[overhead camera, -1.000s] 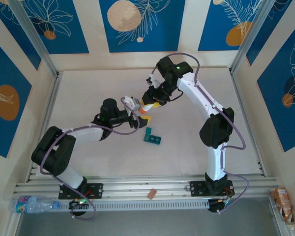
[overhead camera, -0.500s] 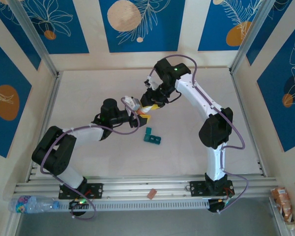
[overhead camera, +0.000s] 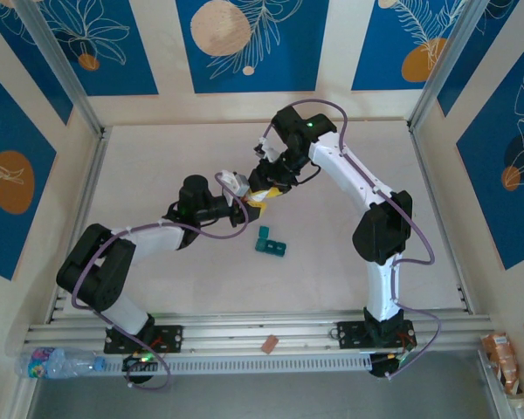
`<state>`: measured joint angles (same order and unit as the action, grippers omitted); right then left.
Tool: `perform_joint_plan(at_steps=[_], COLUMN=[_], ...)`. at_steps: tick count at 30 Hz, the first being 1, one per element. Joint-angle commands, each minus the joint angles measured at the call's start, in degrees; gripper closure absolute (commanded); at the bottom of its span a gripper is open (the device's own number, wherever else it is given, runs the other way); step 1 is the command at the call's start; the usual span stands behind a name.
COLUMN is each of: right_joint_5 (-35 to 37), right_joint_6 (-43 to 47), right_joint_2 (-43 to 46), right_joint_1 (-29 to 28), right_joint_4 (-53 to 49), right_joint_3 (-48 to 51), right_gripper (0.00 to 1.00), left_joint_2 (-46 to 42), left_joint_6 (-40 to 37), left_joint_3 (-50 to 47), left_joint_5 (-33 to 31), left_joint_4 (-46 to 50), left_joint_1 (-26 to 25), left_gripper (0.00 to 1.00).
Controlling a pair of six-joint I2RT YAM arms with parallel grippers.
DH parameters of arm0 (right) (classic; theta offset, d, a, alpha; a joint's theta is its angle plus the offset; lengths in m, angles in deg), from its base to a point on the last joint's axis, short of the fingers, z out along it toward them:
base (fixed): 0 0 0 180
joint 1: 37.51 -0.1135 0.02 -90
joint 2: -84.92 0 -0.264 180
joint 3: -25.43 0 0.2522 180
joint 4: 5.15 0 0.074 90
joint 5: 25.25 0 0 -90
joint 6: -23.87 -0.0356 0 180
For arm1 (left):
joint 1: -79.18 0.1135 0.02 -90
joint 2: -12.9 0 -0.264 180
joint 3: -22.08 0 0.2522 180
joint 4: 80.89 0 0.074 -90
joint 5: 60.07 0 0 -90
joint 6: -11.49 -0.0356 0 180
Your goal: Sort the pills into containers
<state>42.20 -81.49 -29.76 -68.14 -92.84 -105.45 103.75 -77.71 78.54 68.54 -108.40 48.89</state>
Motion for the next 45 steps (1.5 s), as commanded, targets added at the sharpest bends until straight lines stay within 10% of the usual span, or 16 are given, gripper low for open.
perform_joint_plan(at_steps=[1, 18, 34, 45], right_joint_5=[-1.8, -1.7, -2.1, 10.4], right_joint_6=[-0.3, -3.2, -14.7, -31.5], right_joint_2=[-0.5, 2.6, 23.0, 33.8], right_joint_1=[-0.6, 0.7, 7.8, 5.1], right_joint_4=[0.4, 3.7, 19.2, 39.3], right_joint_3=[1.3, 3.8, 24.0, 37.9], right_gripper=[0.61, 0.48, 0.31, 0.28], left_joint_2=[-1.5, -2.5, -3.4, -5.1], left_joint_6=[0.6, 3.1, 5.8, 5.3], left_joint_3=[1.9, 3.3, 4.0, 5.3], left_joint_5=[2.0, 2.4, 2.9, 1.5], left_joint_4=[-1.0, 0.9, 2.9, 8.4], left_joint_1=[-0.6, -0.6, -0.6, -0.6], left_gripper=[0.56, 0.93, 1.0, 1.0])
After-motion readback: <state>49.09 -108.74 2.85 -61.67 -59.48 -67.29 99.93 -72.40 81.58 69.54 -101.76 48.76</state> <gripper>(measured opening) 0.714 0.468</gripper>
